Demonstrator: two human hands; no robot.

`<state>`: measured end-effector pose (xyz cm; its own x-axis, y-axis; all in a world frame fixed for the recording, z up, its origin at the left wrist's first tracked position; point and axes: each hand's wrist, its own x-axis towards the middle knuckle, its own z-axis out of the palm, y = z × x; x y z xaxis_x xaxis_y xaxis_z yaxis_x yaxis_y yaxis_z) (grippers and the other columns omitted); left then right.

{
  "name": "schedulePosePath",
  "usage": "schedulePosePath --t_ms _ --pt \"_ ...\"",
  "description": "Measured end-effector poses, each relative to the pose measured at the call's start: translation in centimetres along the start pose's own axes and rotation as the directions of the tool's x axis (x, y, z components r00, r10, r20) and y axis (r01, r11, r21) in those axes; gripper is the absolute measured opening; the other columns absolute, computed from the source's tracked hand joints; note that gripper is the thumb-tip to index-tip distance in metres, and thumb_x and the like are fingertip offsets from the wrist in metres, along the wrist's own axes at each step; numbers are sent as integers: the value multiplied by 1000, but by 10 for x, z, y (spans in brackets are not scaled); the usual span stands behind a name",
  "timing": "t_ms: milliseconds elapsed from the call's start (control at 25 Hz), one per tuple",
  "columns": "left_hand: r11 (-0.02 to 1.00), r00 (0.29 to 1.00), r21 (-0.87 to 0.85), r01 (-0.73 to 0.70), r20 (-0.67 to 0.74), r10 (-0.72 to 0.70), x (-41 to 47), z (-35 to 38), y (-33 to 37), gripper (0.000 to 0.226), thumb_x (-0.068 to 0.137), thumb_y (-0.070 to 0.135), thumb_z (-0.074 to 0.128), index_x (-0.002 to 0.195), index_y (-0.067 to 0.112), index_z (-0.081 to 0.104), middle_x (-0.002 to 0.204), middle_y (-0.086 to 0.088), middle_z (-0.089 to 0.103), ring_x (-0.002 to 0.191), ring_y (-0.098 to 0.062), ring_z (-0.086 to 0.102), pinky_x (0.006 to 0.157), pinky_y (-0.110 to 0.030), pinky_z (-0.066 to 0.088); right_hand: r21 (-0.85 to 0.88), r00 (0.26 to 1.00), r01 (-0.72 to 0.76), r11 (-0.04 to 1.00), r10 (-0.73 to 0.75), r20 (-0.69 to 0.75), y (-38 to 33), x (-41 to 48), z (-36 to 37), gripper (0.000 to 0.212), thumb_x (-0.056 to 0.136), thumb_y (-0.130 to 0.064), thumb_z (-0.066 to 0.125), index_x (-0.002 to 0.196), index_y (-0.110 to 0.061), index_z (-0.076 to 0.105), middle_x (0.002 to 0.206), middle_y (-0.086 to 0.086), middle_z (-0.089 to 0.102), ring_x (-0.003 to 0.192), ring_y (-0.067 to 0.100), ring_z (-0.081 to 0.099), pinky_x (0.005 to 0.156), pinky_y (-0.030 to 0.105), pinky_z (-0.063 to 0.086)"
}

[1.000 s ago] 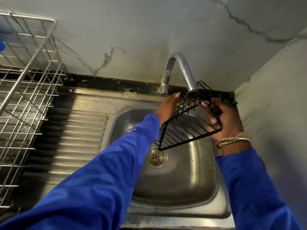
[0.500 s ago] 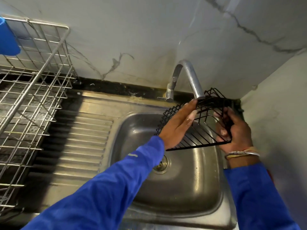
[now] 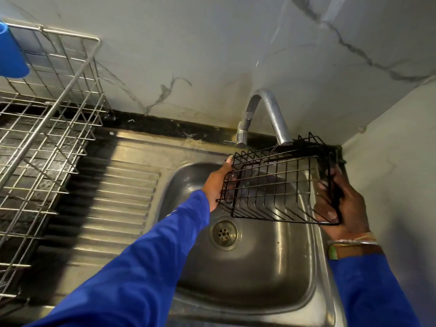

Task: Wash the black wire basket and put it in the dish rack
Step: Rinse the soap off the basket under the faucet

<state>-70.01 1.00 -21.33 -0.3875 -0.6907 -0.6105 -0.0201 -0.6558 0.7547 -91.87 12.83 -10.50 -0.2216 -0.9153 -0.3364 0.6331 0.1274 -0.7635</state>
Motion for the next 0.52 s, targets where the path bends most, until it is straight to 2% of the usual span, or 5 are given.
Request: schedulePosePath --t_ms 160,280,360,400,520 --pt "995 997 -101 27 71 -20 -11 -25 -13 93 69 91 58 125 18 69 112 -12 73 92 -30 69 85 -42 56 -149 996 -71 986 62 -65 20 -4 -10 50 102 -38 27 75 -26 67 51 -6 51 31 4 35 31 10 25" --pt "986 987 -68 -154 -66 150 -22 -31 -18 98 57 89 70 127 21 64 119 -13 66 104 -29 65 103 -46 48 -470 959 -169 866 35 -281 33 9 -8 38 88 -51 49 101 -19 66 72 3 66 56 15 54 51 24 39" --pt "950 941 8 -312 -136 310 -36 -32 -19 84 57 76 74 124 27 59 120 0 64 110 -17 62 107 -42 45 -462 941 -191 866 28 -337 36 16 -5 73 57 -68 68 109 -17 65 91 6 69 76 21 60 66 32 43" --pt "929 918 31 -370 -143 370 -42 -32 -20 84 54 70 75 125 29 55 121 4 61 112 -10 59 104 -35 45 -412 937 -182 893 31 -347 35 17 -3 74 54 -68 69 108 -18 67 101 6 70 88 23 63 76 36 45" --pt "858 847 103 -503 -138 513 -57 -33 -18 98 45 66 84 130 38 44 127 13 53 115 5 56 96 -16 46 -205 921 -251 946 169 -351 26 26 -4 40 83 -52 50 98 -24 73 118 6 67 101 25 60 93 46 40"
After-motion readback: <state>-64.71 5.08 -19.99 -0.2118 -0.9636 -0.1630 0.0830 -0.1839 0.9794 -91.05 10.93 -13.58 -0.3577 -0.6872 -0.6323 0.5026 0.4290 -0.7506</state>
